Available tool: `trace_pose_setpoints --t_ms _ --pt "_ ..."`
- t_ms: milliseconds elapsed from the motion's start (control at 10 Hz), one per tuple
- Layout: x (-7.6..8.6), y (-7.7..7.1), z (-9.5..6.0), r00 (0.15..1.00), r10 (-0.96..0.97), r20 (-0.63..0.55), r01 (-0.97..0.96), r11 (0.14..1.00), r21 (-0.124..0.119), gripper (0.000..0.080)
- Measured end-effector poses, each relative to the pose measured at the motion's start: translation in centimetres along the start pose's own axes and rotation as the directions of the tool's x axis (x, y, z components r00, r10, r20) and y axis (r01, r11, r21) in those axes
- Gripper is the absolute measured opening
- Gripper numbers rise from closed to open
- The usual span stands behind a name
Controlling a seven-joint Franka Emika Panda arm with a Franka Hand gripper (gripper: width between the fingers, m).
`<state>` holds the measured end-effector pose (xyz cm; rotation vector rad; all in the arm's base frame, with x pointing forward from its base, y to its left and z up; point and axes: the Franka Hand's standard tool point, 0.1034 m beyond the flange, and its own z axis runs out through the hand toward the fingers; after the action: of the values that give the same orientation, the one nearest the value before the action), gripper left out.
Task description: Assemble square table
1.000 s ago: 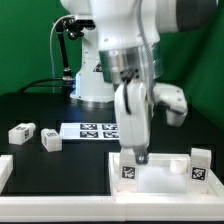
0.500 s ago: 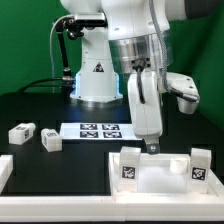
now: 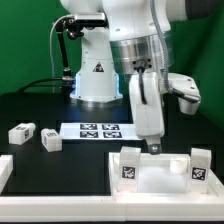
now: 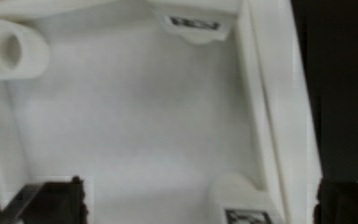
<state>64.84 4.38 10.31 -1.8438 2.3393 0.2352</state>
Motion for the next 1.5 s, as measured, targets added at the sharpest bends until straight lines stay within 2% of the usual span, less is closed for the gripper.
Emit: trace_pose_setpoints --t_ms 100,200,300,400,500,600,700,800,900,1300,1500 --pt "-0.9 1.5 0.4 1.0 -0.016 -0.005 0.016 1.0 -0.007 0.0649" --pt "-1.4 3.0 1.1 1.0 -0.028 -0.01 0.028 0.999 -0.031 0.0649" --pt "-1.1 4.2 2.1 0.999 -0.04 -0.017 0.039 0.998 -0.052 0.0649" --pt "-0.4 4.8 2.8 0.999 -0.04 -0.029 0.039 0.998 -0.046 0.0649" --pt "0.4 4.8 3.5 0.998 -0.037 -0.054 0.039 0.999 0.021 0.0649" --pt "1.0 5.5 4.3 0.996 -0.048 -0.075 0.052 0.997 0.055 0.0649" --pt "1.4 6.1 4.8 0.995 -0.058 -0.083 0.062 0.997 0.051 0.0649" --pt "1.7 6.0 4.9 0.994 -0.06 -0.094 0.068 0.994 0.086 0.0649" --pt "1.9 6.2 5.2 0.993 -0.064 -0.1 0.073 0.993 0.096 0.0649" --pt "1.8 6.3 5.3 0.992 -0.077 -0.099 0.086 0.993 0.086 0.0649" --pt "2.8 6.7 5.3 0.973 -0.207 -0.098 0.214 0.974 0.068 0.0649"
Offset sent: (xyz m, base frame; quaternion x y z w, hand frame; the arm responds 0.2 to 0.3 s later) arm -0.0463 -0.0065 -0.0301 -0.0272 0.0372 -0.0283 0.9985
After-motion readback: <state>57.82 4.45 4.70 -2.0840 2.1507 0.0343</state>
